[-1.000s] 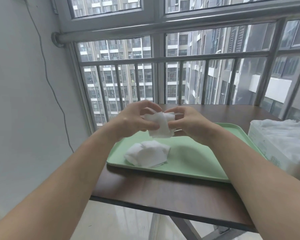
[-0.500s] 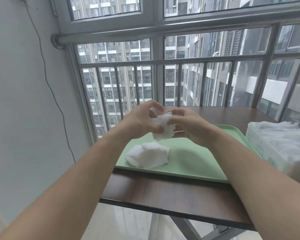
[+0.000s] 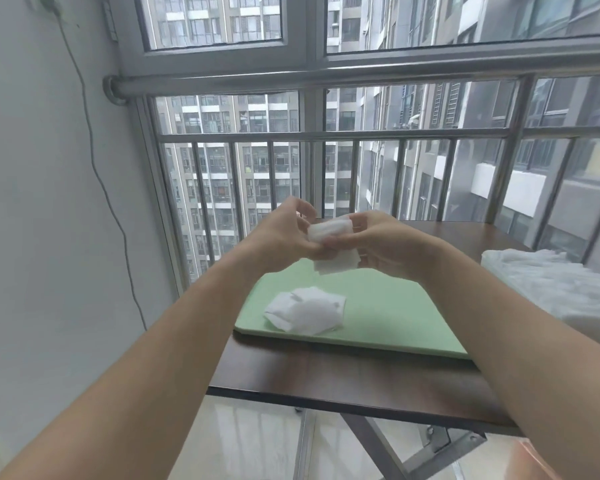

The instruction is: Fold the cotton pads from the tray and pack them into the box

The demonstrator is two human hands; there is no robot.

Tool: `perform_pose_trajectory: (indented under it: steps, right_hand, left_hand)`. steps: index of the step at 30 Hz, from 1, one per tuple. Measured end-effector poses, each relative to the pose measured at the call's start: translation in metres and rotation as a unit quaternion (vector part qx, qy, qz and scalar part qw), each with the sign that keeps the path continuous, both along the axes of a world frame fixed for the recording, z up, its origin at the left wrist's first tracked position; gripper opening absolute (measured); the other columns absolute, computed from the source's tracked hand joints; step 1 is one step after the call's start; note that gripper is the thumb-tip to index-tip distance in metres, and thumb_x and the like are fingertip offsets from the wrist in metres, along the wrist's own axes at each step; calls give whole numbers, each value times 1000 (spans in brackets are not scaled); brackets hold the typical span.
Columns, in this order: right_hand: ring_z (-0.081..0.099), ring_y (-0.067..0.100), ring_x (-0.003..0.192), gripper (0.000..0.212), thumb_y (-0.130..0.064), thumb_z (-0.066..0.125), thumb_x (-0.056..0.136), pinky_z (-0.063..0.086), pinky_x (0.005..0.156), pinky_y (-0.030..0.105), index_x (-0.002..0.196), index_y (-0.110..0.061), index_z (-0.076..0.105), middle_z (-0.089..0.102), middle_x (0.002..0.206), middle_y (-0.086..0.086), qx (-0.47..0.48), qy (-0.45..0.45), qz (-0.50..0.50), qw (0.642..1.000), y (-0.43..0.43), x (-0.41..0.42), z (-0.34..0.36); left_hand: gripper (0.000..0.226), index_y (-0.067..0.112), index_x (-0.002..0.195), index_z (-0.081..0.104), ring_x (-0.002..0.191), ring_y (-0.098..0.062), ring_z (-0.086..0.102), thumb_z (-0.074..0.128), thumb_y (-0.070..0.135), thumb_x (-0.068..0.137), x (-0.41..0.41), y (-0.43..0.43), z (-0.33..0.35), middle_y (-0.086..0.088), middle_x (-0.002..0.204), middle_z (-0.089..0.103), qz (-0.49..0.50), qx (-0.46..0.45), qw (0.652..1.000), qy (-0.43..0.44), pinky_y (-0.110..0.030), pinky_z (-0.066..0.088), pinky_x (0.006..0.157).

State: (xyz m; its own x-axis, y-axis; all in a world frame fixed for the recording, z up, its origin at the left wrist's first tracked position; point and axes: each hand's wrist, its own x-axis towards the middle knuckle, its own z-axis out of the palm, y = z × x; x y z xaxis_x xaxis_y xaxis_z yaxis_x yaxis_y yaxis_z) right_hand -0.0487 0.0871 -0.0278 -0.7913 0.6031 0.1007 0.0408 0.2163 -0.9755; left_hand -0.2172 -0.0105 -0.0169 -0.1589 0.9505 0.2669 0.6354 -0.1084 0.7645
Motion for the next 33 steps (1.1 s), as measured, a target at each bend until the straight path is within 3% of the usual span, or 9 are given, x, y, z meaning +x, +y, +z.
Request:
perform_pose_trajectory:
  steps: [2, 5, 10, 14, 17, 21, 24, 30, 33]
  right_hand:
    - [69, 27, 104, 41, -7, 74, 86, 58, 90, 38, 124, 1, 64, 70, 117, 16, -9, 4, -2, 1000, -5, 7, 7]
    - [69, 28, 103, 38, -7, 75, 84, 57, 94, 41, 120, -2, 64, 71, 111, 14, 12, 7, -44, 999, -11, 24, 15]
    - [69, 27, 109, 32, -11, 78, 84, 55, 99, 38, 113, -5, 67, 73, 112, 12, 103, -75, -126, 984, -16, 74, 33]
    - [71, 25, 104, 24, -8, 77, 84, 58, 90, 32, 106, -8, 69, 73, 106, 12, 140, -107, -179, 968, -17, 128, 48]
    - [71, 23, 100, 28, -7, 76, 85, 59, 77, 25, 112, -9, 67, 72, 110, 14, 157, -126, -227, 953, -15, 171, 55]
    - [68, 26, 106, 25, -5, 72, 89, 58, 91, 36, 112, -11, 66, 71, 111, 11, 163, -152, -287, 932, -9, 231, 57]
    - [67, 28, 108, 24, -9, 72, 89, 55, 97, 43, 112, -12, 65, 70, 112, 12, 151, -161, -331, 917, -4, 274, 54]
    - [64, 29, 111, 25, -10, 70, 89, 55, 96, 43, 113, -8, 65, 66, 118, 16, 101, -143, -368, 913, -2, 330, 39]
    - [63, 31, 112, 23, -7, 68, 90, 55, 94, 43, 113, -7, 64, 64, 120, 19, 87, -124, -373, 915, -1, 344, 32]
  left_hand:
    - [66, 10, 128, 49, 101, -24, 68, 87, 9, 74, 4, -2, 0, -10, 115, 65, -38, -8, 997, -70, -39, 61, 87]
    - [64, 6, 129, 52, 100, -25, 71, 84, 1, 74, 18, -2, -3, -12, 112, 70, -71, 16, 985, -158, -39, 61, 86]
    - [49, 12, 116, 61, 95, -22, 73, 85, 12, 74, 50, 3, -3, -9, 104, 74, -82, 41, 978, -186, -35, 62, 81]
    - [37, 12, 114, 61, 87, -21, 75, 82, 15, 82, 89, 11, 0, -8, 102, 75, -101, 31, 979, -175, -34, 62, 81]
    - [35, 11, 114, 62, 81, -16, 74, 78, 24, 86, 120, 21, -1, -5, 98, 76, -120, 19, 984, -134, -31, 59, 75]
    - [22, 17, 105, 70, 81, -12, 73, 77, 26, 87, 169, 36, 1, -1, 94, 77, -153, 25, 984, -89, -25, 53, 70]
    - [17, 23, 99, 72, 91, -11, 71, 80, 29, 85, 215, 51, 4, 3, 98, 76, -187, 37, 981, -33, -30, 58, 84]
    - [67, 38, 132, 56, 127, -22, 52, 84, 48, 72, 280, 84, 2, 1, 139, 55, -240, 17, 946, 219, -46, 43, 107]
    - [81, 34, 143, 45, 129, -26, 47, 87, 37, 74, 293, 96, 2, -4, 143, 46, -242, -16, 933, 267, -46, 41, 109]
